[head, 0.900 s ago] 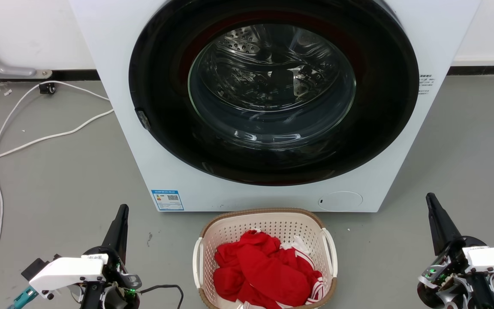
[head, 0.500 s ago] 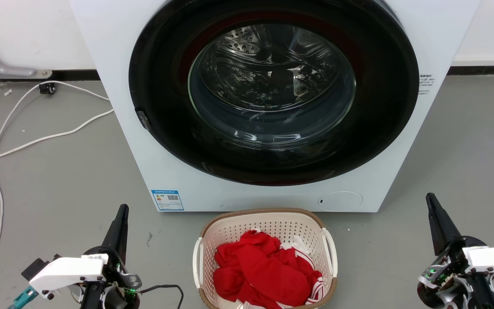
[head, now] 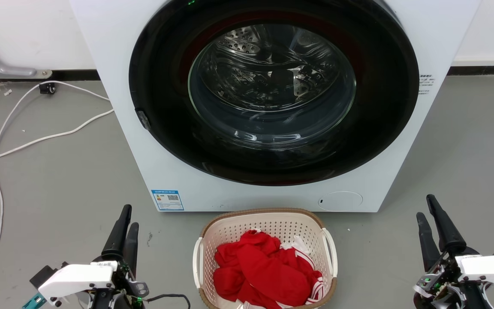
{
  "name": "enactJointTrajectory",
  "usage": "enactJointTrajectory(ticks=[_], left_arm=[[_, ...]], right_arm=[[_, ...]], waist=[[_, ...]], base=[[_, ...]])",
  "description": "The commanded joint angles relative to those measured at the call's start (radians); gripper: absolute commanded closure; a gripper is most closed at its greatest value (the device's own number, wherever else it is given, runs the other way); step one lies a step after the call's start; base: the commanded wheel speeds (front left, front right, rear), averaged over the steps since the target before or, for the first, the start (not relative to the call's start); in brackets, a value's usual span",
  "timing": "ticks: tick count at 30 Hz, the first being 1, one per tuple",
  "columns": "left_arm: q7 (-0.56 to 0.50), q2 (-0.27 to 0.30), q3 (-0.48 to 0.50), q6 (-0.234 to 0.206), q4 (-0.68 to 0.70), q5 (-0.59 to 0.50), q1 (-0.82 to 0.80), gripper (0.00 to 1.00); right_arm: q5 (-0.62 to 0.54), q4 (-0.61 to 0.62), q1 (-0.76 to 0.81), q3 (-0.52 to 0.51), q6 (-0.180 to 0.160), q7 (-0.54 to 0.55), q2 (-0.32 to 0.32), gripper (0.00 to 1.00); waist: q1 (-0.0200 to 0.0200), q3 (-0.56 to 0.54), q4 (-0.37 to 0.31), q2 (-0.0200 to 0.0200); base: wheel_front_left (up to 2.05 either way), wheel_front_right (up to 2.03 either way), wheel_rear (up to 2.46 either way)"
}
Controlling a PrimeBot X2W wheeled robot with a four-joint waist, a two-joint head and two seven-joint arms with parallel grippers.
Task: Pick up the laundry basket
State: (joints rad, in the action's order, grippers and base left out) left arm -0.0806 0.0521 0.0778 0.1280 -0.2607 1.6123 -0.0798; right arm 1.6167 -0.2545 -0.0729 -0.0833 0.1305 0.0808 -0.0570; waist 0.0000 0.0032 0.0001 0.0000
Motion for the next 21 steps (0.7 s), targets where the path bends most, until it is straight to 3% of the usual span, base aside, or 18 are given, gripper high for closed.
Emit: enactJointTrajectory(ticks=[1, 8, 21], left_arm=[[0.017, 0.005, -0.016, 0.001, 0.028, -0.015, -0.019, 0.0], [0.047, 0.009, -0.037, 0.001, 0.055, -0.094, -0.021, 0.0], [0.101, 0.006, -0.061, 0.002, 0.101, -0.375, -0.018, 0.0]], right_arm=[[-0.023, 0.03, -0.009, 0.012, 0.0, -0.016, -0.001, 0.0], [-0.108, 0.044, 0.0, 0.023, 0.0, -0.044, 0.0, 0.0], [-0.454, 0.094, 0.02, 0.017, 0.0, -0.099, 0.001, 0.0]], waist=[[0.0, 0.0, 0.0, 0.0], [0.0, 0.001, 0.0, 0.0], [0.0, 0.002, -0.001, 0.0]], base=[[0.0, 0.0, 0.0], [0.0, 0.0, 0.0], [0.0, 0.0, 0.0]])
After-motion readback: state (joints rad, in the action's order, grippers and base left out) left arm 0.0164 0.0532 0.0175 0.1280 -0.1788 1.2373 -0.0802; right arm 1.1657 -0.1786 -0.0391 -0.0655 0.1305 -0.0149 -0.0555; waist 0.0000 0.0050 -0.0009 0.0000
